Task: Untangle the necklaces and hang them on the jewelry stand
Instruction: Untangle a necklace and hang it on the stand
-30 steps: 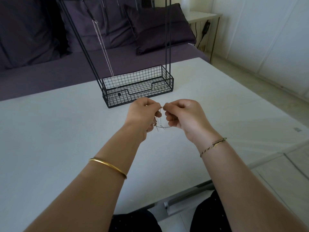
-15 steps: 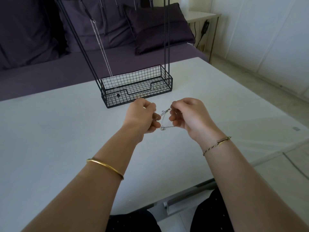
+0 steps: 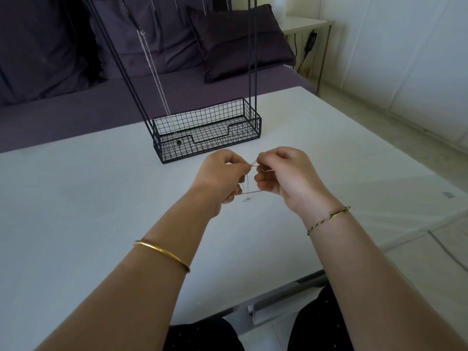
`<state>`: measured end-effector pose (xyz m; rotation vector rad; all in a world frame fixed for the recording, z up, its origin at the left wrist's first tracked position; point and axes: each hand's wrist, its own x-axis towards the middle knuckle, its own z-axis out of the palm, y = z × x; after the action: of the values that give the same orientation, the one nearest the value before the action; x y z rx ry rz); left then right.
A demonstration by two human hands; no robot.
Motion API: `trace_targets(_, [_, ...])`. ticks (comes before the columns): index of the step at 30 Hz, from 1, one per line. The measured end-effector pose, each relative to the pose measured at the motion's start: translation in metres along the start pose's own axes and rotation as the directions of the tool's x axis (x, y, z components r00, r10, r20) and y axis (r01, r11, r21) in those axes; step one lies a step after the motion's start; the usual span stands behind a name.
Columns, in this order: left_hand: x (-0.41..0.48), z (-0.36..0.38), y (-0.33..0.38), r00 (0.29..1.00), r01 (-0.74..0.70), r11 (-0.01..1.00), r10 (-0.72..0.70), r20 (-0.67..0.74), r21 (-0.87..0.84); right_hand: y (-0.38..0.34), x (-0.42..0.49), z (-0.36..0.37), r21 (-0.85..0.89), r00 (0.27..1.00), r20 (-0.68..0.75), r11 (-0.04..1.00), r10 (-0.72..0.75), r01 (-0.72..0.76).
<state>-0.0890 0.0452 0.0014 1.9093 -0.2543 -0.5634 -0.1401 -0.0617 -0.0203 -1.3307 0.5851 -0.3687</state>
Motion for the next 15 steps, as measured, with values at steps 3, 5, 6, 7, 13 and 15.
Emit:
trace_targets(3, [0.001,0.0005,0.0,1.0,-0.001,1.0,0.0,-0.024,-0.022,-0.0011,-0.0015,-0.0002,-0.023,0.999,0.035,1.0,0.018,-0.018])
trace_targets(5, [0.0012,0.0005,0.0,0.999,-0.008,0.999,0.006,-0.033,-0.044,-0.0018,-0.0027,0.0,-0.049,0.998,0.059,0.999,0.022,-0.019])
trace_targets(6, [0.0012,-0.0001,0.0001,0.999,-0.009,0.998,0.007,-0.035,-0.054,-0.0018,-0.0031,0.0006,-0.062,0.998,0.065,0.998,0.016,-0.012])
trace_targets(7, [0.0012,-0.0005,0.0003,1.0,-0.006,0.998,0.004,-0.031,-0.066,-0.0019,-0.0033,0.0011,-0.072,0.998,0.063,0.997,0.004,0.001])
trace_targets(13, [-0.0009,0.0005,0.0039,0.998,0.063,0.979,-0.057,0.037,-0.195,0.0008,-0.002,0.004,-0.125,0.999,-0.019,0.992,-0.03,0.028])
trace_targets(15, [-0.0008,0.0009,0.0043,0.998,0.063,0.972,-0.059,0.024,-0.228,-0.0001,-0.0021,0.004,-0.124,1.0,0.001,0.992,0.006,-0.005])
